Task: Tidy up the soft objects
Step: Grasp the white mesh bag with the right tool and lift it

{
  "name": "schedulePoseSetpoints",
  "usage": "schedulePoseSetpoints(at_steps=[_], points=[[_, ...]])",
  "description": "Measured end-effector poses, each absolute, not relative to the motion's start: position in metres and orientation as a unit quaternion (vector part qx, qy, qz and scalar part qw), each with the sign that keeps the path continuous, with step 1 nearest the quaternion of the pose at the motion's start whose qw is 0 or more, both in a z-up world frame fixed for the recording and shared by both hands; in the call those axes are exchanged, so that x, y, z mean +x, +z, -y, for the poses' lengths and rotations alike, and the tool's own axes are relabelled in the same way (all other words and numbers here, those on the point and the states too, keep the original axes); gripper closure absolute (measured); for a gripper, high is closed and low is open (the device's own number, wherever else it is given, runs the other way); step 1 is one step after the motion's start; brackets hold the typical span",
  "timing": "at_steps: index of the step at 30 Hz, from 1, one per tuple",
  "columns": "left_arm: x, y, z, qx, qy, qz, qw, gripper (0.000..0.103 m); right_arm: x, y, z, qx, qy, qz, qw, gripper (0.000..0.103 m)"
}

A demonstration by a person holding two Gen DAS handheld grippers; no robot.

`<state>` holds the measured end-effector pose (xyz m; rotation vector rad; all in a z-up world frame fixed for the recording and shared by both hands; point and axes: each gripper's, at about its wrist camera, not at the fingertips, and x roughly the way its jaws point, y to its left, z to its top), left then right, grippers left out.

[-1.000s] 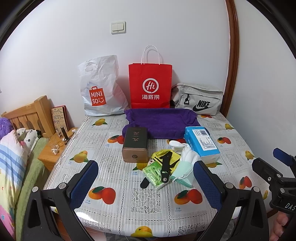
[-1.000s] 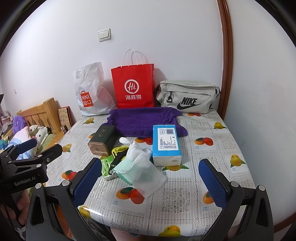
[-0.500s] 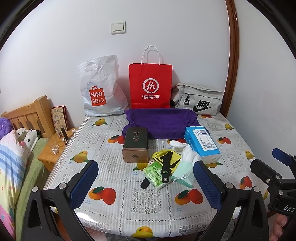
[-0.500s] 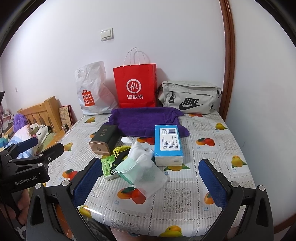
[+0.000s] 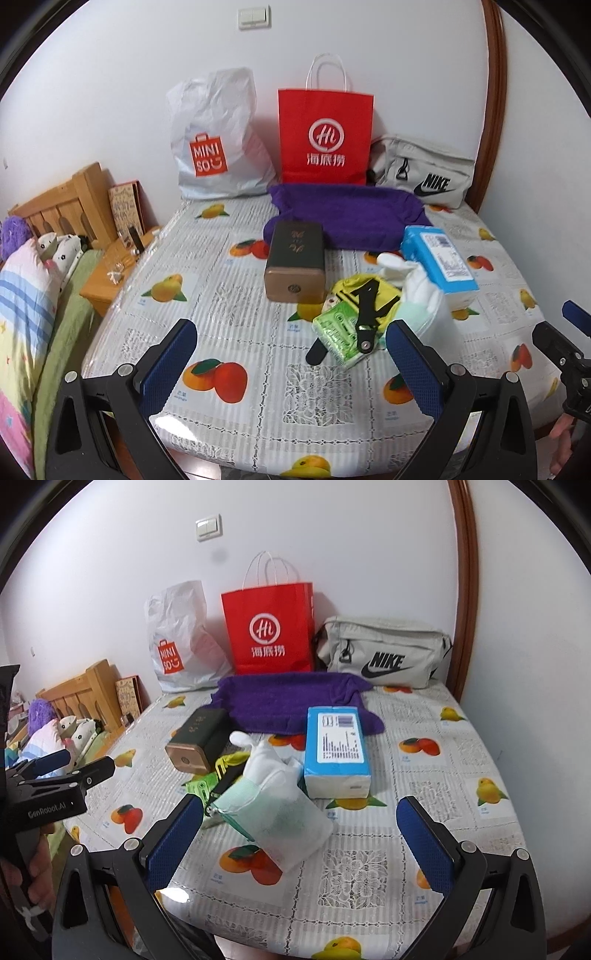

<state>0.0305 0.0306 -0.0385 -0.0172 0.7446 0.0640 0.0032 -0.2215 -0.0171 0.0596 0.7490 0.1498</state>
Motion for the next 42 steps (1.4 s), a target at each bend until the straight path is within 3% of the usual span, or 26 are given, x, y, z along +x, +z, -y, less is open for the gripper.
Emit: schedulePoseSetpoints(at_steps=[17,31,33,38,42], points=[[0.080,-0.123,-0.039,-0.017,0.017,-0.439,0.898,0.000,0.059,-0.116,0.218,0.006,0.136,-0.435,0.890,0.001],[0.103,-0.152,-0.045,-0.029,-0.002,-0.469,0.883,0.000,0.087,-0.160,0.195,-0.060,0.195,-0.441,0.874,0.003],[0.105,-0.154,-0.046,-0.035,-0.011,-0.472,0.881,0.000,0.087,-0.162,0.195,-0.055,0.205,-0.438,0.873,0.011],[0.109,-0.159,-0.045,-0.032,-0.018,-0.476,0.878,0.000,0.081,-0.159,0.198,-0.042,0.219,-0.428,0.876,0.058],[0.108,-0.160,-0.044,-0.026,-0.023,-0.477,0.878,0.000,0.074,-0.154,0.204,-0.037,0.211,-0.422,0.881,0.081]])
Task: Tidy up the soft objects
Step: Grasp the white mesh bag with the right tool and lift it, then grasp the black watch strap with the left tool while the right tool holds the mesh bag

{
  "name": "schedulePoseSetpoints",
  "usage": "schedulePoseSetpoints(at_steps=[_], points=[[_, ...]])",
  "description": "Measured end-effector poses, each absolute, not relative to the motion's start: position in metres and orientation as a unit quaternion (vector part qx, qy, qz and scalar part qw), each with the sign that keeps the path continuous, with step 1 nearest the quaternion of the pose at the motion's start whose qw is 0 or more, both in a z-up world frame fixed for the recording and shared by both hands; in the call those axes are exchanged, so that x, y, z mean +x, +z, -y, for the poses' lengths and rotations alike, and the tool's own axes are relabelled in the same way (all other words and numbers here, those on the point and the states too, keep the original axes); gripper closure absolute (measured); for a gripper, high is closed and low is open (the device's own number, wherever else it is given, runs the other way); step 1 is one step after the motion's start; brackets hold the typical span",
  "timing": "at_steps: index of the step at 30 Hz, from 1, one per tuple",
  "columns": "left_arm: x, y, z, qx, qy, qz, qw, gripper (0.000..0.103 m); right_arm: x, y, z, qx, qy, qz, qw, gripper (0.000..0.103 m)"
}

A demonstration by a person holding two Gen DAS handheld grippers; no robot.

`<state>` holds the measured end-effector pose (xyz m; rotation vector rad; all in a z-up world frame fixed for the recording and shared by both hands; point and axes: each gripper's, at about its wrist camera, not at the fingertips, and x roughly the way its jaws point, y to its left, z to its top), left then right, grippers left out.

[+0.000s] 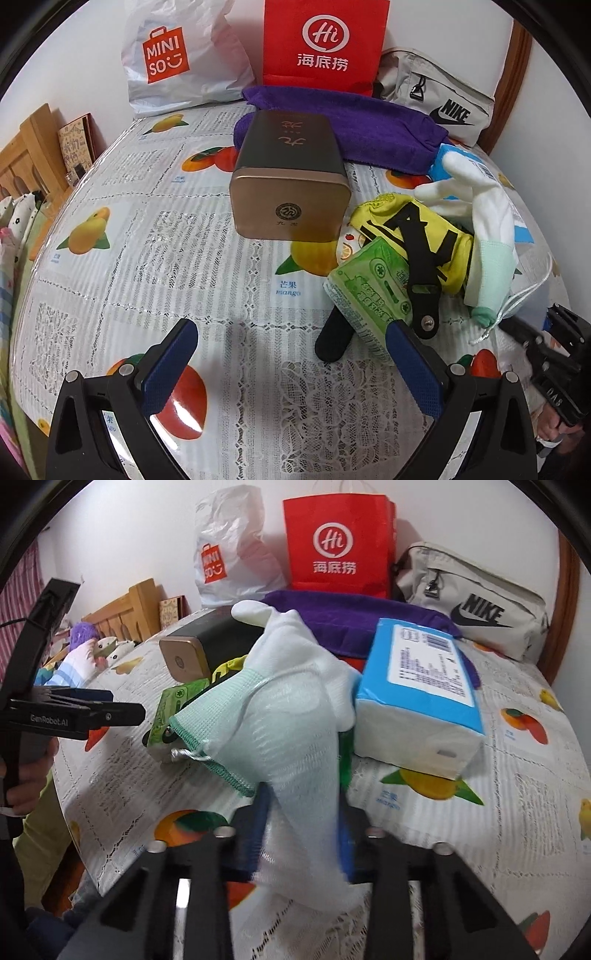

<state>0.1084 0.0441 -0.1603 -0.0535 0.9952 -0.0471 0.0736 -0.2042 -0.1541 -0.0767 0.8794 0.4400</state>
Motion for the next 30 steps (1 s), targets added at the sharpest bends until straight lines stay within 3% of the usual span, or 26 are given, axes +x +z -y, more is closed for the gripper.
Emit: schedulePoseSetpoints(at_steps=[1,8,12,15,19,30], points=[[0.108,-0.160,-0.043,-0.025,-0.025,-0.477,0.878,0.000,0.072,-0.153,0.207,-0.033,0.209,-0.422,0.881,0.086],[0.103,-0.157,-0.032,-0.018,-0.051,-0.468,0.882,0.002,0.060,-0.145,0.233,0.004,0.188,-0.417,0.889,0.094],[0.101,-0.152,-0.022,-0.008,-0.064,-0.455,0.888,0.002,0.054,-0.140,0.248,0.012,0.168,-0.410,0.897,0.094],[0.103,-0.156,-0.021,0.020,-0.054,-0.455,0.889,0.010,0.053,-0.140,0.261,0.024,0.152,-0.410,0.899,0.094],[0.105,-0.170,-0.034,0.037,-0.030,-0.474,0.879,0.029,0.052,-0.145,0.271,0.030,0.138,-0.415,0.899,0.094],[0.114,-0.185,-0.014,0.076,-0.082,-0.457,0.882,0.027,0.058,-0.165,0.269,0.043,0.138,-0.440,0.886,0.094]])
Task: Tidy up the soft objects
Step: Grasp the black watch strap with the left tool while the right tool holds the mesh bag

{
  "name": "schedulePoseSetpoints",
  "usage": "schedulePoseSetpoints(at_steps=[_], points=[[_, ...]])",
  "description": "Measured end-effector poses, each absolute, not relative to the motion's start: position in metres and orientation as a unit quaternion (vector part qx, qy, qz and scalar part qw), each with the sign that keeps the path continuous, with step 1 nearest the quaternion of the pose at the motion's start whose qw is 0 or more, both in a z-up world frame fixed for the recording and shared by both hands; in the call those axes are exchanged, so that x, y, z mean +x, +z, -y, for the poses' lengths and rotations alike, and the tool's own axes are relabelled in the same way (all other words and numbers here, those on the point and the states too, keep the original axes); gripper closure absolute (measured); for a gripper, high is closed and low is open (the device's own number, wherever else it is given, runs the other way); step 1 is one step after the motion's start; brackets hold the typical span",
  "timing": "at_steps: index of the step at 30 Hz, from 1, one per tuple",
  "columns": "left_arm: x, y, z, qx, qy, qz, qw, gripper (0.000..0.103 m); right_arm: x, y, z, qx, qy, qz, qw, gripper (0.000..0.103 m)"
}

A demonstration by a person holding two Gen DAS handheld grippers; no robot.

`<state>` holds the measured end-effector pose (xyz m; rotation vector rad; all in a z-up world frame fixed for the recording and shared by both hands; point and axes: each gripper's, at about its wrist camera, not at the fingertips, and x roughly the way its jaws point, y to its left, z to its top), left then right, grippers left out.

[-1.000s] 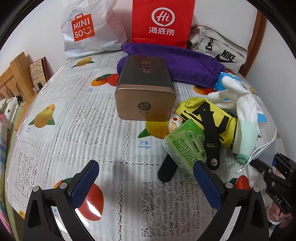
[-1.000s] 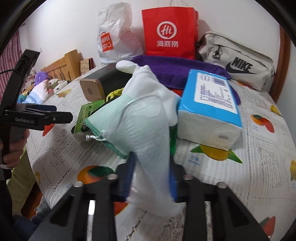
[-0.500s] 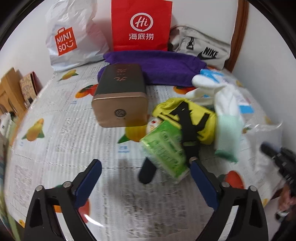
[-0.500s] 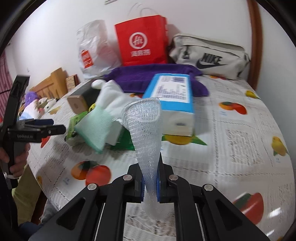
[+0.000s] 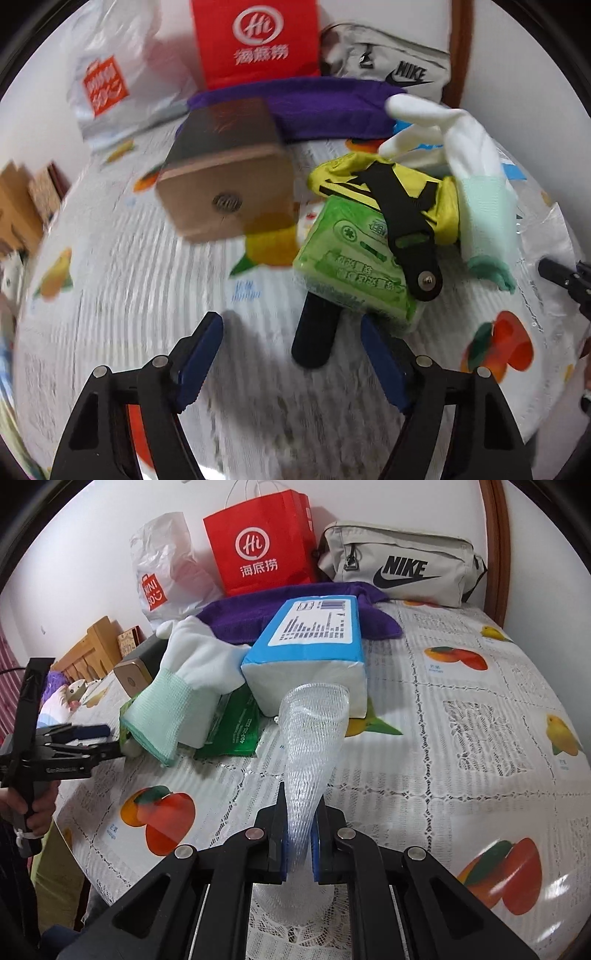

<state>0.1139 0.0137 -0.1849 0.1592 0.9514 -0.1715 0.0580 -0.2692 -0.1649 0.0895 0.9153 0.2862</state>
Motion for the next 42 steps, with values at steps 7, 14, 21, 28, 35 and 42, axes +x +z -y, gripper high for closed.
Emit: schedulePoseSetpoints(at_steps=[7,14,21,28,35,42], points=[[0.118,-0.182,-0.008,0.084,-0.121,-0.437,0.887,0.082,0.062,-0.167,0.263,0.039,0.135,-0.448,0.883,0.094],[0.096,-0.179,-0.028,0.066,-0.115,-0.452,0.882,0.083,0.061,-0.164,0.255,0.033,0.137,-0.446,0.884,0.094],[0.083,-0.179,-0.057,0.046,-0.088,-0.467,0.878,0.080,0.057,-0.159,0.255,0.035,0.135,-0.444,0.885,0.094],[0.098,-0.184,-0.041,0.065,-0.087,-0.445,0.889,0.064,0.056,-0.160,0.248,0.029,0.141,-0.449,0.882,0.094],[0.097,-0.173,-0.054,0.034,-0.083,-0.443,0.892,0.083,0.054,-0.156,0.247,0.031,0.141,-0.446,0.883,0.094],[0.083,-0.152,-0.074,0.016,-0.059,-0.424,0.903,0.083,0.049,-0.146,0.257,0.046,0.125,-0.441,0.888,0.097]])
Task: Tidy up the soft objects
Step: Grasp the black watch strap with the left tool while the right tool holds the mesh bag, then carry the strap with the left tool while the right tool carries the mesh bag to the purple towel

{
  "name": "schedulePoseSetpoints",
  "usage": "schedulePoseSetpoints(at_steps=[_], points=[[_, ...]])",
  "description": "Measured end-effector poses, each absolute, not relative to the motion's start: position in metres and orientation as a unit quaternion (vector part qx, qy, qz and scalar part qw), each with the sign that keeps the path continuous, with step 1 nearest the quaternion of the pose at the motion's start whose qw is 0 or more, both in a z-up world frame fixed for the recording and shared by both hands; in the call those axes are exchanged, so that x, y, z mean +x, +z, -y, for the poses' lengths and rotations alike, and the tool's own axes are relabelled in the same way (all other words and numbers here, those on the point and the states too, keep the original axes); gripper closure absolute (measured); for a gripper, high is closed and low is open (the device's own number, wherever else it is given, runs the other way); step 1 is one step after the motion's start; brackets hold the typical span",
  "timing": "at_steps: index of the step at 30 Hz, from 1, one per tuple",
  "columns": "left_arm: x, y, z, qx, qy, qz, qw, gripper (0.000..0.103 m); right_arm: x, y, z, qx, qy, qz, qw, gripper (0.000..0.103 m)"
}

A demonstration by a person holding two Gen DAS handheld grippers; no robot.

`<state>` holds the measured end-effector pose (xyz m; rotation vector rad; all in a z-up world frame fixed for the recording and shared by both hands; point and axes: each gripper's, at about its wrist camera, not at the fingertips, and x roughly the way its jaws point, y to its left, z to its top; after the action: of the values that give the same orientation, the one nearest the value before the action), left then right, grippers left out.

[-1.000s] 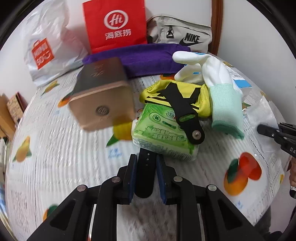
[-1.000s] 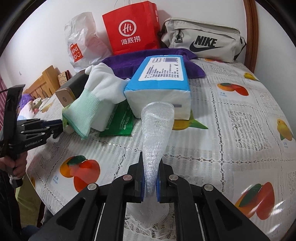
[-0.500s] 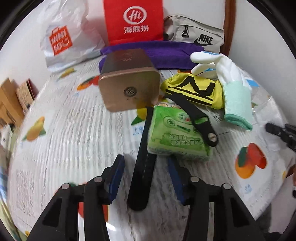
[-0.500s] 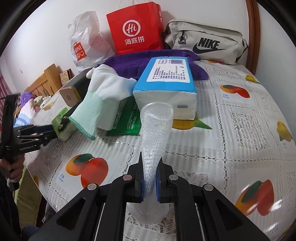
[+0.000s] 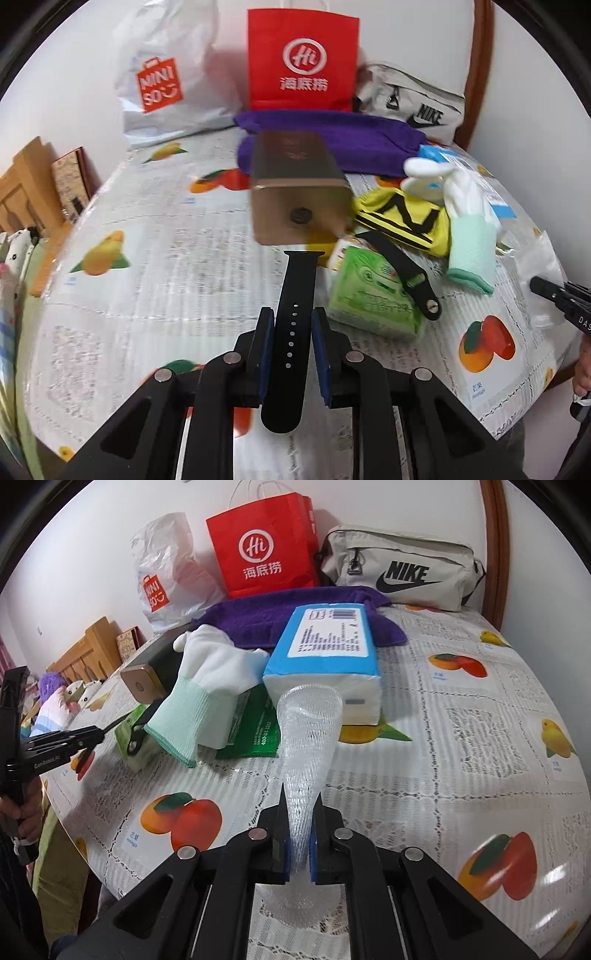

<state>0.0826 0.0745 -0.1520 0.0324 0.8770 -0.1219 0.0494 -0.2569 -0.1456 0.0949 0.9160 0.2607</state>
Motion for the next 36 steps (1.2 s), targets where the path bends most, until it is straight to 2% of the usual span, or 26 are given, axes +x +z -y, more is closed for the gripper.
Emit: schedulePoseSetpoints(at_steps=[17,36], points=[[0.086,-0.089,-0.074,-0.003,-0.062,-0.377,0.924,0.083,0.062,-0.087,0.268,0.060,0.122,-0.406,0.904,0.098],[0.186,-0.062,-0.069,-0.018,-0.042,-0.375,0.926,0.083,0.190,-0.055,0.242,0.035,0.155,-0.391,0.906,0.098]])
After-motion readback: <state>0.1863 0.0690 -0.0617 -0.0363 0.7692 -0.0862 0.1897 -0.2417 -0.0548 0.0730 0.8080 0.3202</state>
